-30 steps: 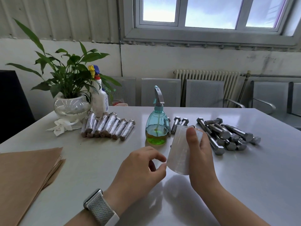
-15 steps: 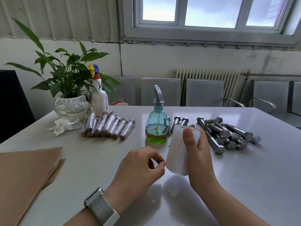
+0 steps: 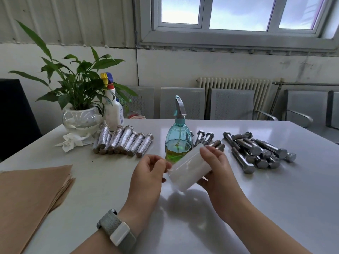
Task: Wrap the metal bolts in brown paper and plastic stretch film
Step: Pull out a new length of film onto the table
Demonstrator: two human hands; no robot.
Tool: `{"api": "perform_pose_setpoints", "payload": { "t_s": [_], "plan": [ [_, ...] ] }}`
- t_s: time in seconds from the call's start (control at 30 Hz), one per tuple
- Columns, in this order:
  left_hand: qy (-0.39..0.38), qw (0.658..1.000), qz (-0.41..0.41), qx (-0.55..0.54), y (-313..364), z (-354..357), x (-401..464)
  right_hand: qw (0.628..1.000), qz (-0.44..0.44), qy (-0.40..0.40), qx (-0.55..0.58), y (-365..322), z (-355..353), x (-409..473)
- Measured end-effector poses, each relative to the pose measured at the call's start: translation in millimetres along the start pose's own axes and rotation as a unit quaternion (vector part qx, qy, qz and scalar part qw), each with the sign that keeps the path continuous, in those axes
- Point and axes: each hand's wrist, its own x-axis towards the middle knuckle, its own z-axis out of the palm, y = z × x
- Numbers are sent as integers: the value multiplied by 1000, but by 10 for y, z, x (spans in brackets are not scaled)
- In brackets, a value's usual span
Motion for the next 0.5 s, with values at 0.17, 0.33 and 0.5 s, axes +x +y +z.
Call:
{"api": "perform_pose_setpoints", "payload": {
  "t_s": [0.17,0.33,0.5],
  "plan": [
    [69,991,86,74,-24,-102,98,981,65,-76,-164,-30,34,-19],
    [29,970,184,156,-14,-112,64,920,98,-192,-328,-119,28,-51],
    [-9,949,251,188,45,-88,22,895,86,-229,-373,-176,-32,-54]
  ]
}}
